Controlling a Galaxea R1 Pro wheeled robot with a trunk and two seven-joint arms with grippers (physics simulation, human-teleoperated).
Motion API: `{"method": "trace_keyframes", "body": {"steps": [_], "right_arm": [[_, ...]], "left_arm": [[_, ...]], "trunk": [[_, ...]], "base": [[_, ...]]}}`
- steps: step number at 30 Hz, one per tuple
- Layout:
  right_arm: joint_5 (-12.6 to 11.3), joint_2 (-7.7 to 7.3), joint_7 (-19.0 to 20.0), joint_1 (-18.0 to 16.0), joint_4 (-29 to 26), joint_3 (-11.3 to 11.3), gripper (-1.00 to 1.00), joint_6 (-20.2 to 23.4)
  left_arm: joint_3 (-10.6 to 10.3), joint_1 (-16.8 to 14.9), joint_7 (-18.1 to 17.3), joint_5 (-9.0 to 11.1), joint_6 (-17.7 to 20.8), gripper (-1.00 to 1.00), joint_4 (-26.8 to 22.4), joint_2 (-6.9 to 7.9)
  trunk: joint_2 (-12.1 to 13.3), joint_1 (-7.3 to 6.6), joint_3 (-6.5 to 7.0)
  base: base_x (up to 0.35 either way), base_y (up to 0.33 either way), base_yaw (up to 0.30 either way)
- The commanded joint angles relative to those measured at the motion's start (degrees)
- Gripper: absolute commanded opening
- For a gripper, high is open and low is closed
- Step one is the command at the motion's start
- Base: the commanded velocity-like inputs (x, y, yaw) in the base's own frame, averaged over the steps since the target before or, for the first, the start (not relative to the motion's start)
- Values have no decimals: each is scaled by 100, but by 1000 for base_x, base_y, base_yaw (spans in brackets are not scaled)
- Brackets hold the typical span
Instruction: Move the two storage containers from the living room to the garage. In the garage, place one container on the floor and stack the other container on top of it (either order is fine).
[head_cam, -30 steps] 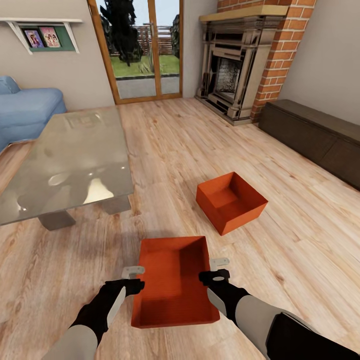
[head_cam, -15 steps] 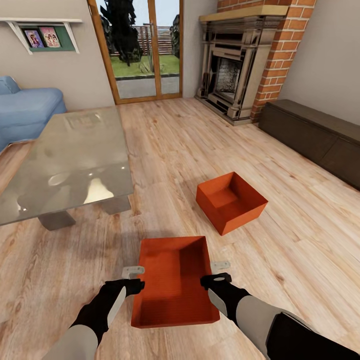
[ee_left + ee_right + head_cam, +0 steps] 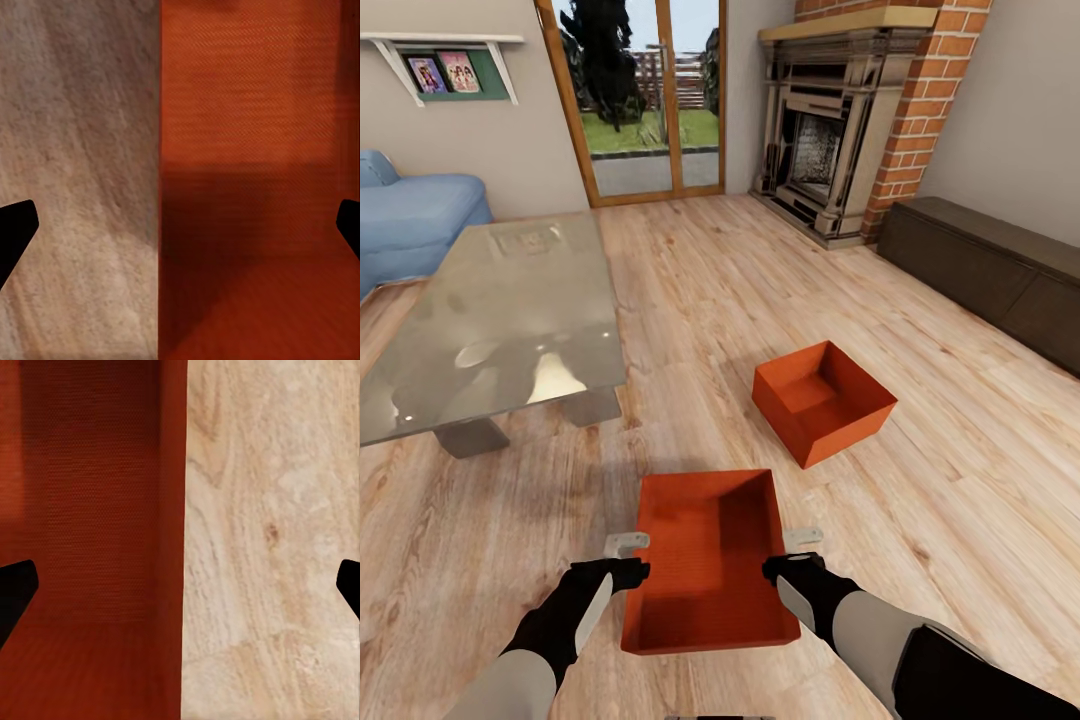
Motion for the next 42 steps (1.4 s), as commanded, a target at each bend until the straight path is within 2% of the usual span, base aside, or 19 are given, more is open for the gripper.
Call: {"method": "trace_keyframes", "body": {"steps": [1, 31, 42], "right_arm": [[-30, -2, -34, -3, -13, 49, 100, 37], [-26, -2, -34, -3, -13, 58, 100, 24], [-26, -2, -34, -3, -13, 67, 100, 24]], "left_arm": [[15, -1, 23, 28, 31, 100, -9, -5], [33, -1, 8, 10, 84, 100, -7, 21], [26, -1, 19, 6, 84, 100, 50, 19]], "trunk": [[-3, 0, -5], [-3, 0, -5], [-444, 241, -202]], "base": [[0, 0, 0], [0, 0, 0], [0, 0, 0]]}}
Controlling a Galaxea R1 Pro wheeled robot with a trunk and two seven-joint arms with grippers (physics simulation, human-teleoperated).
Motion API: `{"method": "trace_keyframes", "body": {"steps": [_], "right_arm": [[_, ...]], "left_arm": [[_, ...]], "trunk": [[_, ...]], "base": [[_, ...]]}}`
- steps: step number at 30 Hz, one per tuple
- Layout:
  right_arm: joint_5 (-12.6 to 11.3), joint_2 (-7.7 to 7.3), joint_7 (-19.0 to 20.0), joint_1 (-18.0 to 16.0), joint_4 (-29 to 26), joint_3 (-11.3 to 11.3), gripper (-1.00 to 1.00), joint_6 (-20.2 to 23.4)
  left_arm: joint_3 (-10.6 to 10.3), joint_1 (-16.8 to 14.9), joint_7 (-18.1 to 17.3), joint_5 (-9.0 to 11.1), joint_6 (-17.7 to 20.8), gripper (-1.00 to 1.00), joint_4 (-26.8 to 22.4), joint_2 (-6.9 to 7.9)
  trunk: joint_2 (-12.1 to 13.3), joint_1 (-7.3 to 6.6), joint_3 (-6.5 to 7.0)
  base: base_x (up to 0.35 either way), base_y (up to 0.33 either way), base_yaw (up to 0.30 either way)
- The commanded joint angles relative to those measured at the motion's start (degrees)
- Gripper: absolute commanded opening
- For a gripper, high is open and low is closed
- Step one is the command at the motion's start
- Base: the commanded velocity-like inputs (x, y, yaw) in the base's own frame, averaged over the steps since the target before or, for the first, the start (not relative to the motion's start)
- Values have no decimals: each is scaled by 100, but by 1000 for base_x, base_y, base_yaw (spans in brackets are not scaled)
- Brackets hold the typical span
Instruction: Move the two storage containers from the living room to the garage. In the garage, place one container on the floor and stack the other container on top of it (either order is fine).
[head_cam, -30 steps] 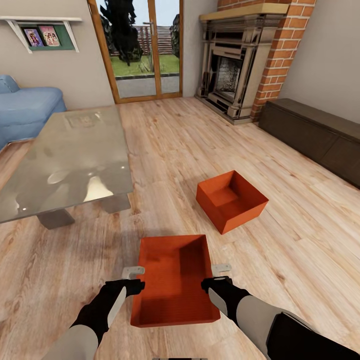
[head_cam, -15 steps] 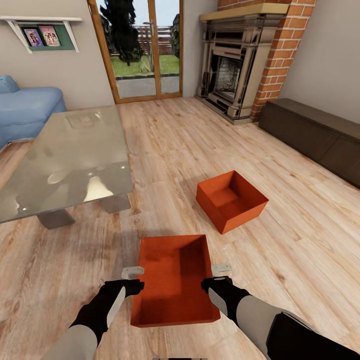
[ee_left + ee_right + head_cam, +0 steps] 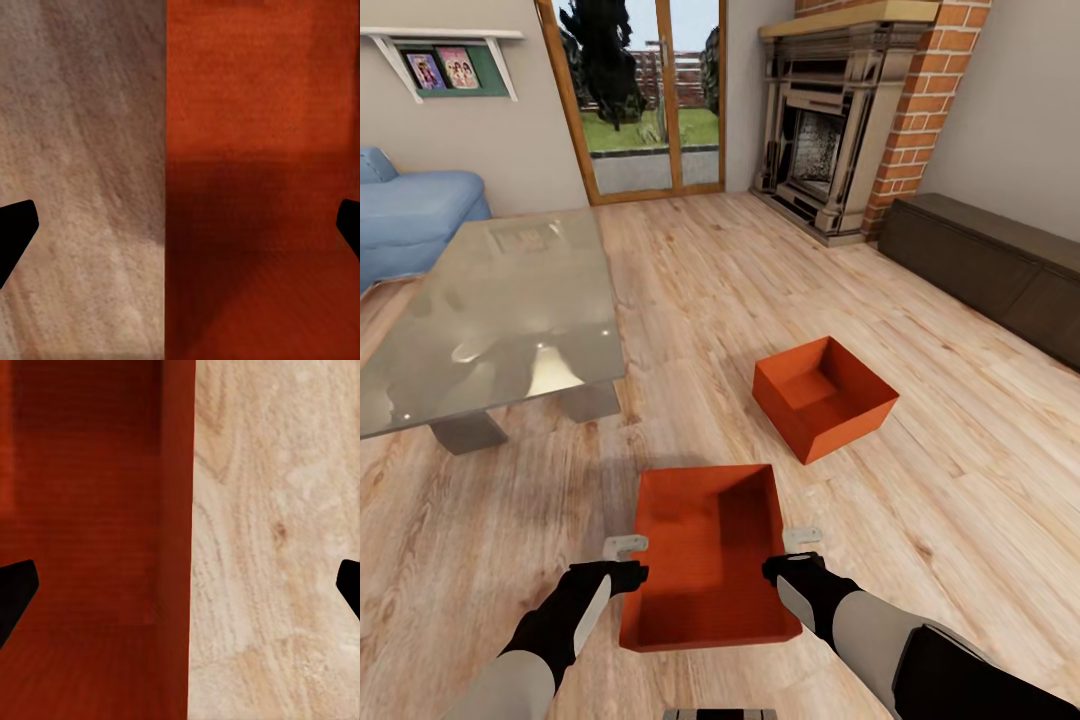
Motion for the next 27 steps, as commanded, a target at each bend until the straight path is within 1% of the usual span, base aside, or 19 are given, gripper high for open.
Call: {"method": "trace_keyframes", "body": {"steps": [1, 6, 14, 22, 27], "right_arm": [[-28, -2, -34, -3, -13, 48, 100, 39], [-23, -8, -33, -3, -13, 49, 100, 39], [-10, -11, -33, -3, -13, 53, 100, 39], [-2, -18, -31, -3, -13, 56, 100, 38], [13, -27, -34, -3, -17, 62, 100, 31]], "left_arm": [[16, -1, 22, 27, 31, 100, -9, -5], [15, -1, 20, 29, 31, 100, -6, -9], [20, -1, 8, 13, 28, 100, -6, -11], [23, -1, 1, 12, 31, 100, -6, -11], [23, -1, 8, 12, 25, 100, -6, -11]], "trunk": [[-43, 22, -22], [-244, 131, -112], [-244, 131, -112], [-565, 307, -256], [-565, 307, -256]], "base": [[0, 0, 0], [0, 0, 0], [0, 0, 0], [0, 0, 0], [0, 0, 0]]}}
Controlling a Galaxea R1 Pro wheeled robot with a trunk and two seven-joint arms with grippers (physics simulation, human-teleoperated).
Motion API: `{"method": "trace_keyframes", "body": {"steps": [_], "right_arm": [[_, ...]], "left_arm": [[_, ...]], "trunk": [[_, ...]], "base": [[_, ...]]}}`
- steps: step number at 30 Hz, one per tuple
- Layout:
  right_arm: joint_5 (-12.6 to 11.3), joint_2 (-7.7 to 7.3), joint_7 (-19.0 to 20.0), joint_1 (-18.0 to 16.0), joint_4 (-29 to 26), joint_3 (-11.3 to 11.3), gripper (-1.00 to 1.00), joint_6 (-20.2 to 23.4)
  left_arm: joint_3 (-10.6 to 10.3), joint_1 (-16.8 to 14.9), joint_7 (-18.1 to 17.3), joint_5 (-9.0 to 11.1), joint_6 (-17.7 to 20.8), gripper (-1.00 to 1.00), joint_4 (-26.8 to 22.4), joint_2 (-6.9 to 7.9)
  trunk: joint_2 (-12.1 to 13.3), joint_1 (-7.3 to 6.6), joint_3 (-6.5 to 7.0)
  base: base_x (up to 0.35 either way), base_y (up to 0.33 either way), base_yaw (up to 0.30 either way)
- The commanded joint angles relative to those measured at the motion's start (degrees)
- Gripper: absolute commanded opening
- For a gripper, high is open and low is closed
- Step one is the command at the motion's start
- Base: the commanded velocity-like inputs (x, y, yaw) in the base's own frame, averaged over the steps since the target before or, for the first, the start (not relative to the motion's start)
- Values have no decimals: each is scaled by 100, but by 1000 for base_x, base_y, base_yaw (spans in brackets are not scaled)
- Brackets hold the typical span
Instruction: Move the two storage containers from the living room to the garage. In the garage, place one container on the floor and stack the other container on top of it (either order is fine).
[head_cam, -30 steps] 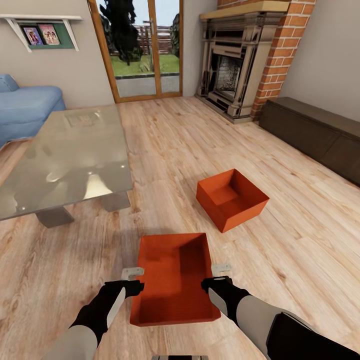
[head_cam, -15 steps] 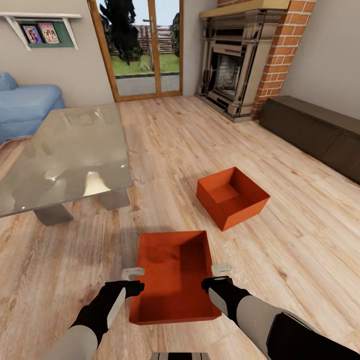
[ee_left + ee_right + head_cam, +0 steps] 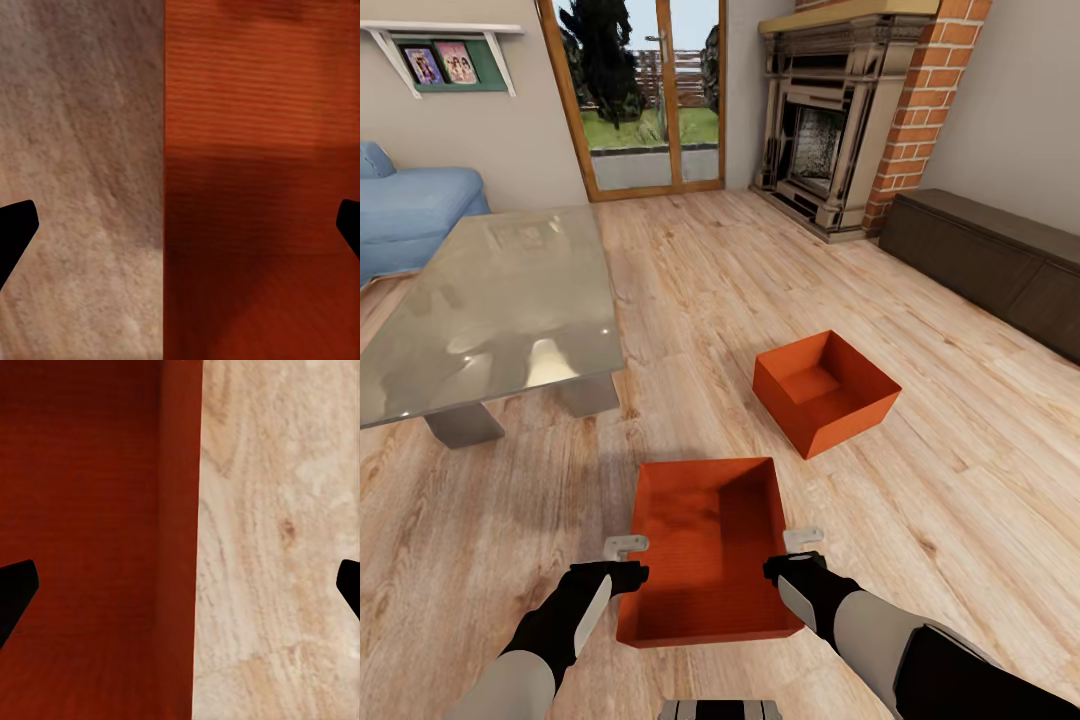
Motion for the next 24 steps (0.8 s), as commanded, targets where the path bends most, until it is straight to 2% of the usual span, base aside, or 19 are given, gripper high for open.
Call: {"method": "trace_keyframes", "body": {"steps": [1, 15, 24], "right_arm": [[-24, -3, -34, -2, -15, 51, 100, 38], [-44, 22, -101, -2, -18, 59, 100, 40], [-50, 25, -104, -2, -18, 53, 100, 41]], "left_arm": [[17, -1, 20, 25, 30, 100, -10, -5], [17, -1, 13, 32, 35, 100, -10, -5], [17, -1, 12, 34, 36, 100, -10, -5]], "trunk": [[-2, -1, -4], [-2, -1, -4], [-2, -1, -4]], "base": [[0, 0, 0], [0, 0, 4], [0, 0, 146]]}}
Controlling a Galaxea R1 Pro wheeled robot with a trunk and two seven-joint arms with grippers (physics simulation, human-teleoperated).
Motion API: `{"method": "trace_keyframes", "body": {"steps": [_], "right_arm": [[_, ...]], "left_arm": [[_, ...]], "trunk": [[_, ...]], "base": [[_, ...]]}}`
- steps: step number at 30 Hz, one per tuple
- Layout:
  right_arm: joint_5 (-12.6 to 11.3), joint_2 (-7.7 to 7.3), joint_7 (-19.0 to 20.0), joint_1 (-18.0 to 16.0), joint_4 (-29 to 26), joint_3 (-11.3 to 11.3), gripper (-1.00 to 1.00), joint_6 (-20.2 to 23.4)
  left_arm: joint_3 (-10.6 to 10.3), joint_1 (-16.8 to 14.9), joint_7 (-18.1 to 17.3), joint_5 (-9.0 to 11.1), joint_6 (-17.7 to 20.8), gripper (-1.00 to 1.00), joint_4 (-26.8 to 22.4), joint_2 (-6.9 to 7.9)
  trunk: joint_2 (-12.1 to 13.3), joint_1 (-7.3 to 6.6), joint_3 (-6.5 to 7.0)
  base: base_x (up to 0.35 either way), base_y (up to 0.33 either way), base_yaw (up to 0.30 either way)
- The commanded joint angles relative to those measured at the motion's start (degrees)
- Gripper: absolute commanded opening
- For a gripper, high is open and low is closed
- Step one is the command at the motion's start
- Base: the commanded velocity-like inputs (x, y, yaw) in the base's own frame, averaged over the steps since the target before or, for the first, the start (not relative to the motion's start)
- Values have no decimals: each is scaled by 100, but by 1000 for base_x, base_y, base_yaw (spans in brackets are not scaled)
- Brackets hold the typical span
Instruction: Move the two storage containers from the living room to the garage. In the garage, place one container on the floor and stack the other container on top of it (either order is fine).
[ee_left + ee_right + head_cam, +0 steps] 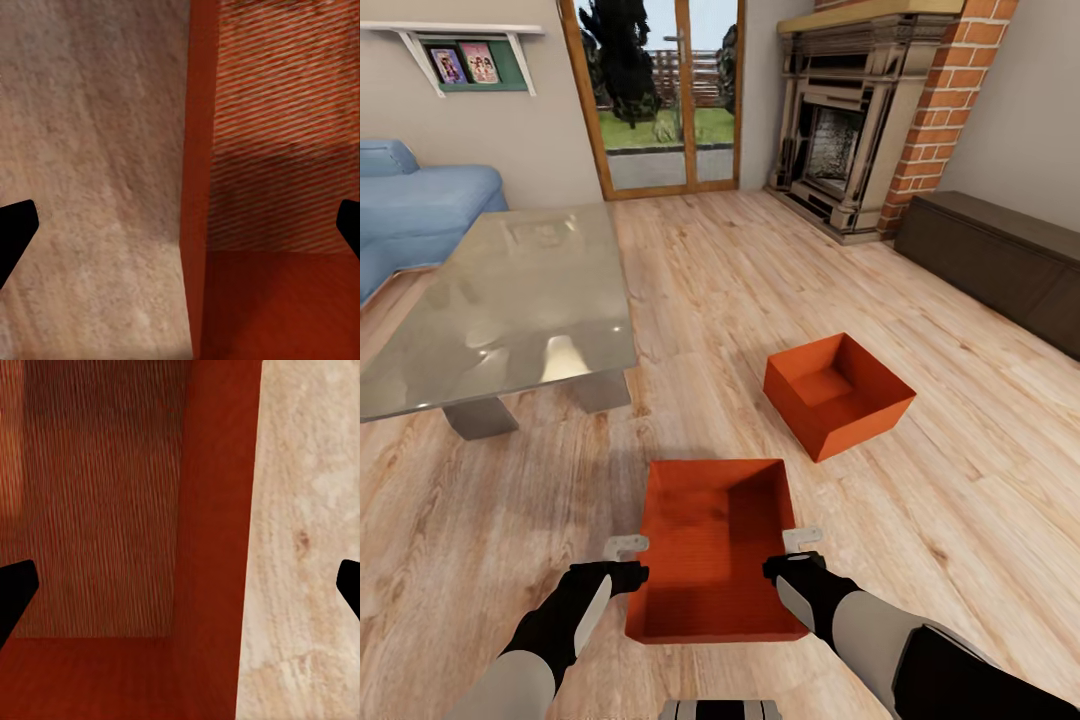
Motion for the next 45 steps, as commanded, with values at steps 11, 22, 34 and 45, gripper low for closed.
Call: {"method": "trace_keyframes", "body": {"steps": [11, 22, 34, 45], "right_arm": [[-28, -34, -32, -2, -13, 39, 100, 30], [-27, -48, -21, -2, -13, 29, 100, 35], [-37, -58, 2, -2, -10, 12, 100, 36], [-40, -136, 18, -2, -13, 11, 100, 27]], "left_arm": [[17, -1, 24, 25, 30, 100, -9, -5], [12, -1, 22, 25, 30, 100, -9, -5], [8, -1, 20, 25, 29, 100, -9, -5], [9, -1, 20, 34, 30, 100, -9, -5]], "trunk": [[-2, -1, -4], [-2, -1, -4], [-2, -1, -4], [-2, -1, -4]], "base": [[0, 0, 15], [0, 0, 0], [0, 0, 0], [0, 0, 0]]}}
